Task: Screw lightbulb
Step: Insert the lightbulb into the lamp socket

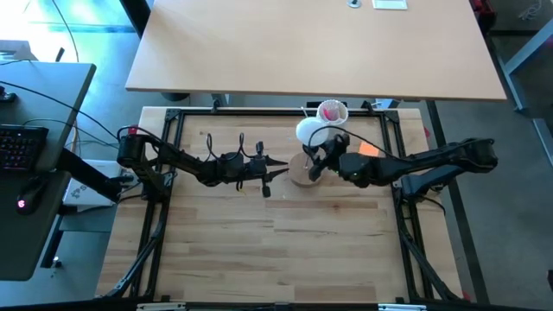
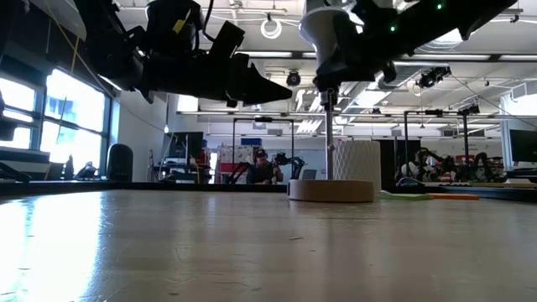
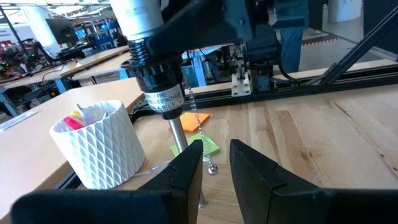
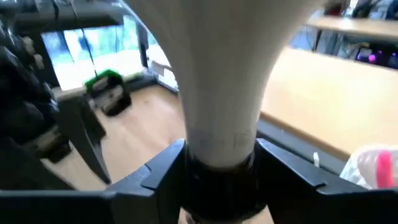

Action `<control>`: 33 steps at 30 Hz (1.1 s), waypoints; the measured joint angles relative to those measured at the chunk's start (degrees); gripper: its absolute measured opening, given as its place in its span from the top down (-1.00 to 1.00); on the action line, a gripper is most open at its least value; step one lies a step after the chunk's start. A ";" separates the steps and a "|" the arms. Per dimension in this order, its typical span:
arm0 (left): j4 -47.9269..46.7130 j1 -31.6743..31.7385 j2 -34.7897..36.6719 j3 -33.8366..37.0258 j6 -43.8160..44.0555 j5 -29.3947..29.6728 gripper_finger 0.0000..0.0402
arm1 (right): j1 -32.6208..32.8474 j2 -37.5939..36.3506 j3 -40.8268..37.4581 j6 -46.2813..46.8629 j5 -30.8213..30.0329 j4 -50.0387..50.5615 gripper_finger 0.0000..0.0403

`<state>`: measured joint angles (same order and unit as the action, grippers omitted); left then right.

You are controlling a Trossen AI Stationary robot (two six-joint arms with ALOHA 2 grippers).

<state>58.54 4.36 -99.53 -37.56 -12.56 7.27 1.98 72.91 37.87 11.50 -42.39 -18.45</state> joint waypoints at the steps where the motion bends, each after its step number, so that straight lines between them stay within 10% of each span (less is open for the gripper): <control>1: -0.01 0.00 0.00 0.00 0.00 0.00 0.62 | 0.00 0.07 0.09 -0.17 0.40 0.00 0.06; 20: -0.90 -0.01 0.02 0.00 -0.02 0.00 0.62 | 0.06 -10.86 0.31 -2.42 2.33 11.81 -0.09; 33: -2.03 -0.04 0.02 0.01 -0.02 -0.02 0.62 | 2.10 -13.41 0.37 6.20 18.74 20.56 -0.09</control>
<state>56.51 4.32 -99.50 -37.55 -12.58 7.25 4.07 59.51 38.24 17.71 -23.65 2.11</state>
